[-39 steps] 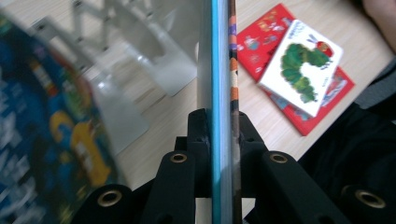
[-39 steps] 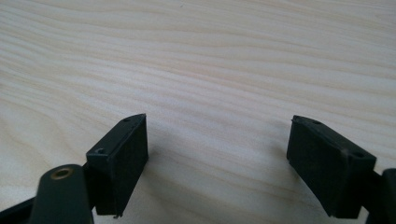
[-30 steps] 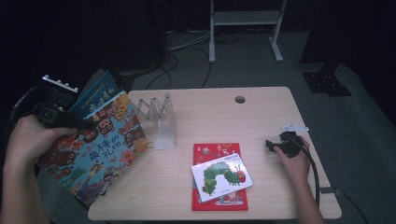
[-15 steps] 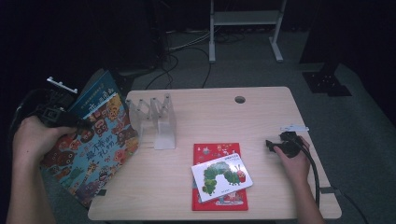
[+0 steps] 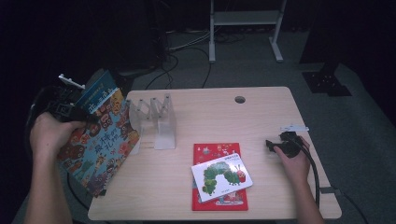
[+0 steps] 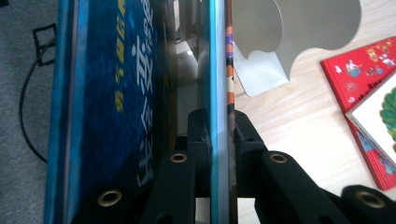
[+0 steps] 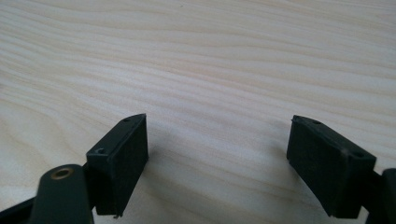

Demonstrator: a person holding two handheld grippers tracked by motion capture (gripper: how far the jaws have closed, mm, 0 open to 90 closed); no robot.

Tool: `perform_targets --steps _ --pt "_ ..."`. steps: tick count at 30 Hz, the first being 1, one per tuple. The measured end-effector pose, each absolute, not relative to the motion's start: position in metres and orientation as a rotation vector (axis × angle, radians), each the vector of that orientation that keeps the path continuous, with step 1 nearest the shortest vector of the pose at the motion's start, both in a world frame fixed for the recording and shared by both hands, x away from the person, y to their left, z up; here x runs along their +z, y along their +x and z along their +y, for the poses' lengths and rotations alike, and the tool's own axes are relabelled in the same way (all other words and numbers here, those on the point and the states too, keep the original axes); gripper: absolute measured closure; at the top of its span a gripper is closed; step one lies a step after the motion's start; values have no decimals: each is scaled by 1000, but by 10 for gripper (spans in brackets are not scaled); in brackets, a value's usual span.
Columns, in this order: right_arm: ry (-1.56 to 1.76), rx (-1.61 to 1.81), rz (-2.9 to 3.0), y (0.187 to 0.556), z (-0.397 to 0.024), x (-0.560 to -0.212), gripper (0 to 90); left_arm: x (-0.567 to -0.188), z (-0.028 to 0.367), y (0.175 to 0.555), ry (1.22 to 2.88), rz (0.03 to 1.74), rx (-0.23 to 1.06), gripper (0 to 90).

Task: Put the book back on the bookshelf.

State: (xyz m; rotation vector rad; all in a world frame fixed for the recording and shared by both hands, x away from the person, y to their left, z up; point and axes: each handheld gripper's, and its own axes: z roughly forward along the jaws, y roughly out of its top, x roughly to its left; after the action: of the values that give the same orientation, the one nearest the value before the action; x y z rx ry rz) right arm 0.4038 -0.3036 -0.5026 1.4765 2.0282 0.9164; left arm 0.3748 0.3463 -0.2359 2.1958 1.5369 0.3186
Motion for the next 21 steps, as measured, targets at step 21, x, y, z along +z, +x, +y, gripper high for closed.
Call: perform_targets --steps 21 --pt "1475 916 2028 404 -304 -503 198 -242 346 382 2148 1599 375 796"
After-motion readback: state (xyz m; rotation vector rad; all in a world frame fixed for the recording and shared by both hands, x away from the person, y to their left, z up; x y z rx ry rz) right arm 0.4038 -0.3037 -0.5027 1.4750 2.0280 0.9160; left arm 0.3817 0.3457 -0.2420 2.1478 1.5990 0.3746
